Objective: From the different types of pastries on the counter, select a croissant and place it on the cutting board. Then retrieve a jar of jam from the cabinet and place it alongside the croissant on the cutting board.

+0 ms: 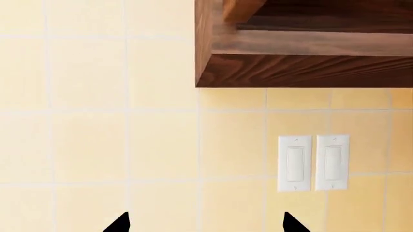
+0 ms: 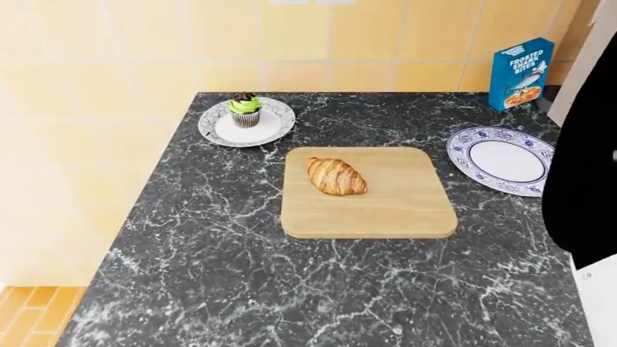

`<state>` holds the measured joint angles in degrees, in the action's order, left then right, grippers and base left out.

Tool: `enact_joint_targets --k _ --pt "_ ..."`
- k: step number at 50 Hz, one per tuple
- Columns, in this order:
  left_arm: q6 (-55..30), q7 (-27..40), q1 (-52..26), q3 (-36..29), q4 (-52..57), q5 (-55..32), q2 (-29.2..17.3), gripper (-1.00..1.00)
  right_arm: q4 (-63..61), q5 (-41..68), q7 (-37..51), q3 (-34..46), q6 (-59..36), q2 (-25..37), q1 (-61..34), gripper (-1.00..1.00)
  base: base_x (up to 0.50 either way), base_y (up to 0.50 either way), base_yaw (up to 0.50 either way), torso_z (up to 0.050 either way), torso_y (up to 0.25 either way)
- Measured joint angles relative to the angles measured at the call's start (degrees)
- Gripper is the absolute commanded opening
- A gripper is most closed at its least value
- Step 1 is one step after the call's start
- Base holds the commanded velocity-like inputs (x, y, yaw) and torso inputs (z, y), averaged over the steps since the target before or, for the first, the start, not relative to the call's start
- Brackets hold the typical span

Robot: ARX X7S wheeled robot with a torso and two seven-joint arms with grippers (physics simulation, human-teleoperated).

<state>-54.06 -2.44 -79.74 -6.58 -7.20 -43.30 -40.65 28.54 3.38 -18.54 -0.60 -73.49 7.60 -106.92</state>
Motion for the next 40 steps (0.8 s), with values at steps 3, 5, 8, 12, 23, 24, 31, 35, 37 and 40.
enact_joint_targets --k 3,5,8,12,23,24,31,35,37,40 --pt "0.0 0.0 0.0 0.0 0.0 -0.1 0.0 1.00 2.9 -0.5 0.0 0.5 -0.8 -0.1 0.9 -1.00 0.00 0.00 0.00 0.000 0.000" --pt "-0.1 0.1 0.0 0.1 0.1 -0.1 -0.1 1.00 4.2 -0.7 0.0 0.9 -1.4 -0.1 1.5 -1.00 0.00 0.00 0.00 0.000 0.000" --pt "-0.2 0.1 0.0 0.2 0.2 -0.3 -0.2 1.00 5.4 -0.9 -0.1 1.3 -2.1 -0.2 2.4 -1.00 0.00 0.00 0.00 0.000 0.000" --pt "-0.2 0.2 0.1 0.4 0.3 -0.4 -0.3 1.00 6.3 -1.1 -0.3 2.0 -2.9 -0.2 3.6 -1.00 0.00 0.00 0.00 0.000 0.000" --pt "0.0 0.4 0.7 0.7 0.5 -0.6 -0.4 1.00 6.7 -0.9 -1.1 3.6 -4.5 -0.2 5.7 -1.00 0.00 0.00 0.00 0.000 0.000" --pt "0.0 0.4 0.7 0.7 0.5 -0.6 -0.4 1.00 6.6 -0.9 -1.1 3.7 -4.6 -0.2 5.8 -1.00 0.00 0.00 0.00 0.000 0.000" --pt "0.1 0.5 1.0 0.9 0.6 -0.8 -0.5 1.00 5.6 -0.5 -1.8 4.7 -5.9 0.1 6.5 -1.00 0.00 0.00 0.00 0.000 0.000" --pt "0.2 0.6 1.2 1.1 0.6 -0.9 -0.5 1.00 4.5 -0.2 -2.3 5.5 -6.9 0.3 6.9 -1.00 0.00 0.00 0.00 0.000 0.000" --pt "0.2 0.6 1.3 1.1 0.7 -0.9 -0.5 1.00 3.7 -0.1 -2.5 5.8 -7.5 0.5 7.2 -1.00 0.00 0.00 0.00 0.000 0.000" --pt "0.1 0.7 1.4 1.2 0.8 -1.1 -0.5 1.00 2.3 0.2 -2.9 6.4 -8.7 0.8 7.7 -1.00 0.00 0.00 0.00 0.000 0.000"
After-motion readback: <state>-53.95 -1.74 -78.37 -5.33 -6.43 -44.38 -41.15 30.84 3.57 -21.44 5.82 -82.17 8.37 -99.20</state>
